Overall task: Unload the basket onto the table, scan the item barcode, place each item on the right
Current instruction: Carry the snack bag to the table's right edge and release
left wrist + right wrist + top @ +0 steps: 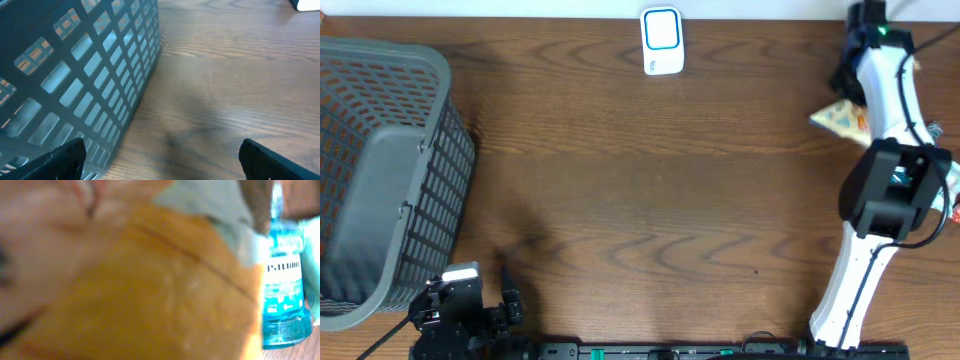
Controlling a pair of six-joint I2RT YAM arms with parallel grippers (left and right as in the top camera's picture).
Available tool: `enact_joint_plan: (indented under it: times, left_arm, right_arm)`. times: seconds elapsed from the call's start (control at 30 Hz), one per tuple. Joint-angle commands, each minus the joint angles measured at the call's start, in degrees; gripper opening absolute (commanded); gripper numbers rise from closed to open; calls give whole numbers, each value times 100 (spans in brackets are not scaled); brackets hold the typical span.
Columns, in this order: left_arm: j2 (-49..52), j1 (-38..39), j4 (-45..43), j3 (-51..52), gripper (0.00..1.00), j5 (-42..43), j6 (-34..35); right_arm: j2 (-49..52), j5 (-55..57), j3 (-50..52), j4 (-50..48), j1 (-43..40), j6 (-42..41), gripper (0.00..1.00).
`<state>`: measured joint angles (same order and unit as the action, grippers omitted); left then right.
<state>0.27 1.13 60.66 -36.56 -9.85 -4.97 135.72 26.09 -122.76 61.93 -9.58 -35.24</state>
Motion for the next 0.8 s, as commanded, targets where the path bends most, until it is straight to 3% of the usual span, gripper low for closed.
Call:
enact_joint_plan:
  times: [0.0,0.07,0.1,0.17,0.2,0.37,0.63,0.77]
  left_arm:
    - [-4,-15,-2,-24,98,-72,-79]
    - [-4,-15,-2,-24,98,-74,-79]
    - [-4,-15,-2,-24,98,-72,-79]
    - [-4,-15,-2,-24,98,-74,-79]
    - [-4,-15,-2,-24,98,-72,-81]
    - [-4,-15,-2,-24,98,-74,-79]
    - [-4,-15,-2,-24,98,-74,-79]
    - [-4,-15,-2,-24,98,-72,-79]
  right_arm:
    - [17,35,374,-186,-455,-586,1]
    - [15,33,374,-177,-564,-584,2]
    - [-4,31,356,-168,-603,-584,11]
    - [-74,28,271,-79,-632,-579,75]
    - [-127,31,201,2,-629,-568,99]
    - [-667,-81,-332,581,-501,-533,99]
    - [-2579,-592,-483,1029,24,302,99]
    - [-3421,-822,-483,1646,278,317,99]
